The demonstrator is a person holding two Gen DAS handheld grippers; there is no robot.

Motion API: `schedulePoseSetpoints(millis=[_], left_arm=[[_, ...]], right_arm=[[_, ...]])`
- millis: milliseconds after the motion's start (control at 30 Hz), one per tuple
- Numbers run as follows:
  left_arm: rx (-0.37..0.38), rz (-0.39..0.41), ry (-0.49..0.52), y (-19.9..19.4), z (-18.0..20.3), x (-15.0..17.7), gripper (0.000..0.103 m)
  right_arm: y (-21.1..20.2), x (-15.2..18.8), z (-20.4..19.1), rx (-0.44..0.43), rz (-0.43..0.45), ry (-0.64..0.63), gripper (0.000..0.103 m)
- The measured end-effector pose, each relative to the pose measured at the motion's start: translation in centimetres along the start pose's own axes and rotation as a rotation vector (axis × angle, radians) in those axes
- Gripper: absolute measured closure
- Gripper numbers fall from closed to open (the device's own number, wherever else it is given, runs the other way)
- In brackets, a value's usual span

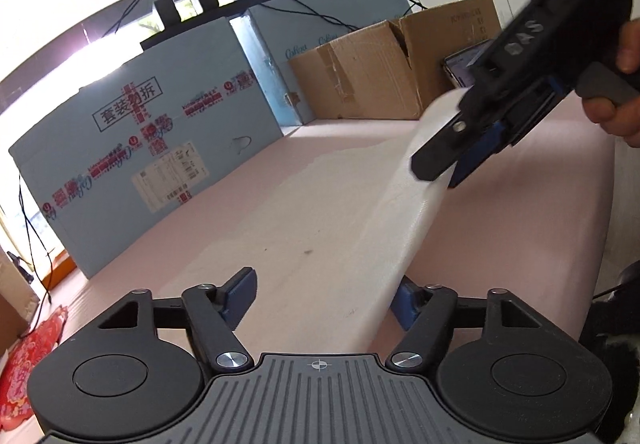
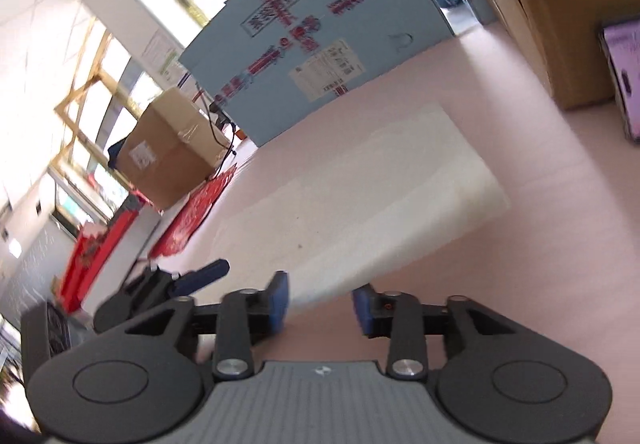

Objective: Fold shopping bag
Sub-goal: 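Grasp the bag's edge with the right gripper and lift it, then fold the lifted bag edge over onto the bag with the right gripper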

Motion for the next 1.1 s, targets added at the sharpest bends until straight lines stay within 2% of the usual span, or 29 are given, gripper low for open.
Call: schedulePoseSetpoints(millis=[33, 67, 100, 167, 233, 300, 367, 500, 533, 600, 633, 667, 733, 800, 900, 1000, 1100], left_arm=[[0.007, 0.001, -0.011, 0.0, -0.2, 0.1, 0.041], [0.018, 0.002, -0.022, -0.1, -0.4, 0.1, 0.042], [0.027, 0.006, -0.022, -0.2, -0.4, 0.1, 0.043], [0.056, 0.006, -0.024, -0.3, -0.3, 0.2, 0.044], [0.081, 0.000, -0.030, -0.3, -0.3, 0.4, 0.046], [0.102, -0.012, -0.033, -0.3, -0.2, 0.7, 0.050], [0.115, -0.016, -0.048, -0.4, -0.3, 0.8, 0.050], [0.187, -0.025, -0.135, -0.5, -1.2, 1.6, 0.054], [0.205, -0.027, -0.156, -0.6, -1.4, 1.8, 0.057], [0.242, -0.032, -0.200, -0.7, -1.8, 2.1, 0.061], [0.260, -0.034, -0.223, -0.8, -2.0, 2.3, 0.061], [0.282, -0.038, -0.255, -0.9, -2.3, 2.7, 0.061], [0.314, -0.035, -0.339, -1.5, -3.5, 3.6, 0.062], [0.339, -0.033, -0.424, -2.1, -4.6, 4.7, 0.062], [0.363, -0.018, -0.571, -2.6, -6.8, 6.4, 0.062], [0.394, 0.014, -0.755, -2.4, -8.7, 7.9, 0.062], [0.394, 0.043, -0.854, -2.1, -9.7, 8.7, 0.063]], right_arm=[[-0.7, 0.1, -0.2, 0.042, 0.019, -0.111, 0.027], [-1.5, 0.2, -0.3, 0.087, 0.039, -0.219, 0.023], [-1.8, 0.2, -0.4, 0.116, 0.052, -0.291, 0.021], [-2.2, 0.0, -0.7, 0.160, 0.070, -0.417, 0.012], [-2.7, -0.3, -1.0, 0.204, 0.088, -0.542, 0.009], [-3.0, -0.5, -1.4, 0.237, 0.104, -0.655, 0.009], [-2.3, -0.7, -2.3, 0.225, 0.090, -0.785, 0.010], [-0.4, 0.9, -3.8, 0.110, -0.056, -0.973, 0.012], [0.1, 1.3, -4.1, 0.089, -0.082, -1.012, 0.015], [1.1, 1.4, -4.3, 0.071, -0.135, -1.066, 0.033], [1.6, 1.4, -4.2, 0.062, -0.168, -1.074, 0.053], [2.0, 1.3, -3.8, 0.046, -0.207, -1.049, 0.068], [2.5, 0.9, -2.6, 0.002, -0.293, -0.948, 0.082], [2.5, 0.3, -1.6, -0.062, -0.341, -0.822, 0.086], [2.1, -0.7, -0.1, -0.154, -0.392, -0.644, 0.086], [2.1, -1.7, 1.2, -0.217, -0.407, -0.498, 0.087], [2.1, -2.5, 2.4, -0.267, -0.402, -0.365, 0.085]])
Point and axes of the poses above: each gripper's, at about its wrist camera, not at the fingertips, and y roughly the way its jaws point, z to its right, x to its underside, the point moved 10 cm from there along y, roughly the way its jaws point, and after that the axes turned 5 degrees about y, right-handed, at the moved point
